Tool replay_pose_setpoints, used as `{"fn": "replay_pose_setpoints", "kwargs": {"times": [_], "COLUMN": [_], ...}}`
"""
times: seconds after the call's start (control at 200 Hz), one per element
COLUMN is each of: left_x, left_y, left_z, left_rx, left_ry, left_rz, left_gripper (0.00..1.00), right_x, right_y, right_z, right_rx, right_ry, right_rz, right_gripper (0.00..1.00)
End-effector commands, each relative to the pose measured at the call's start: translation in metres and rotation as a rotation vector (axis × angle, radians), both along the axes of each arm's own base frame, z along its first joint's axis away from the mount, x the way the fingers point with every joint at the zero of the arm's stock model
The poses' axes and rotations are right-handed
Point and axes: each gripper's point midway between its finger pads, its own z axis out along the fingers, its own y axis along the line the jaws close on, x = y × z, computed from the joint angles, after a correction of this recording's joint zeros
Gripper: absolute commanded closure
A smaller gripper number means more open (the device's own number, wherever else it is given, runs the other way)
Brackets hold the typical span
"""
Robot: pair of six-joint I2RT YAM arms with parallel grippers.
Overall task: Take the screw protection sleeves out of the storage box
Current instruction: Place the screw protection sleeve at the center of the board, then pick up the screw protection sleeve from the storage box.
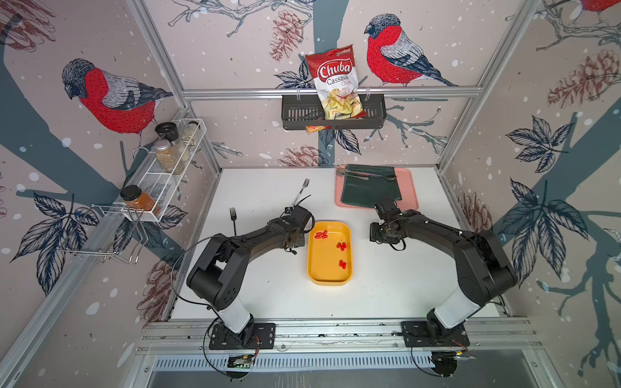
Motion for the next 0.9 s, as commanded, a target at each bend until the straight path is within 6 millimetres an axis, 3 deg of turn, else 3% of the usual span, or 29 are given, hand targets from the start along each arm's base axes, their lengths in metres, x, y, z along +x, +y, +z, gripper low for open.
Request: {"fn": "replay_pose_setpoints", "kwargs": {"times": [0.0,0.2,0.285,0.45,0.68,0.895], "left_x": [0.000,-0.003,-0.007,-0.023,-0.041,-0.048], "left_y": [-0.006,-0.016,-0.029,-0.046,-0.046,-0.046], "left_z": [0.019,0.056,0.073,0.087,0.086,0.081], "left_rx": [-0.045,-0.126,-0.204,-0.339,-0.392,-0.395], "left_ry": [-0.029,-0.091,-0.126,-0.159,-0.178,-0.164], "left_rz": [0.004,-0.012,-0.053,-0.103,-0.087,-0.085], "left_gripper": [0.76,0.72,0.69,0.67,0.68,0.69], "right_x": [0.001,-0.003,-0.009,-0.026,-0.044,-0.048], "right_y": [0.010,0.053,0.076,0.111,0.144,0.151], "right_z": [0.014,0.049,0.062,0.073,0.060,0.030], "right_rx": [0.028,0.094,0.125,0.160,0.190,0.157], "right_ry": [-0.014,-0.053,-0.052,-0.021,0.072,0.109], "right_rz": [0.020,0.096,0.127,0.172,0.170,0.108], "right_gripper": [0.40,0.39,0.38,0.39,0.42,0.45]}}
